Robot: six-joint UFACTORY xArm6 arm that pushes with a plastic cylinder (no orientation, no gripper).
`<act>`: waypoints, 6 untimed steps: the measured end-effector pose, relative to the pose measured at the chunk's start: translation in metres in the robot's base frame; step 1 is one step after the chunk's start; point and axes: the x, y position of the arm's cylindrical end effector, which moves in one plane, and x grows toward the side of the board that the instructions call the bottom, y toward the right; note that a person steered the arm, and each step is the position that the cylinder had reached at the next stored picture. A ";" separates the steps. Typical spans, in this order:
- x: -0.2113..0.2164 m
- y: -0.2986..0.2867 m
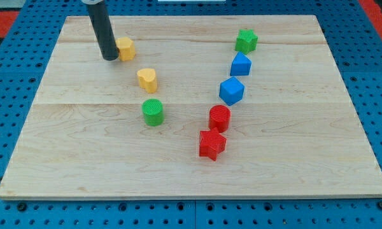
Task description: Move the red star towards the green circle
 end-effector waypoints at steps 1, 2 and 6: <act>-0.003 0.022; -0.003 0.056; 0.074 0.142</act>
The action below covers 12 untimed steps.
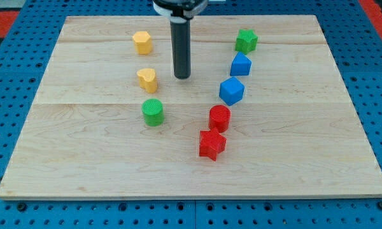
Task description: Move the red star towards the green circle
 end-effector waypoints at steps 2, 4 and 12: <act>0.079 0.000; 0.140 -0.018; 0.161 0.071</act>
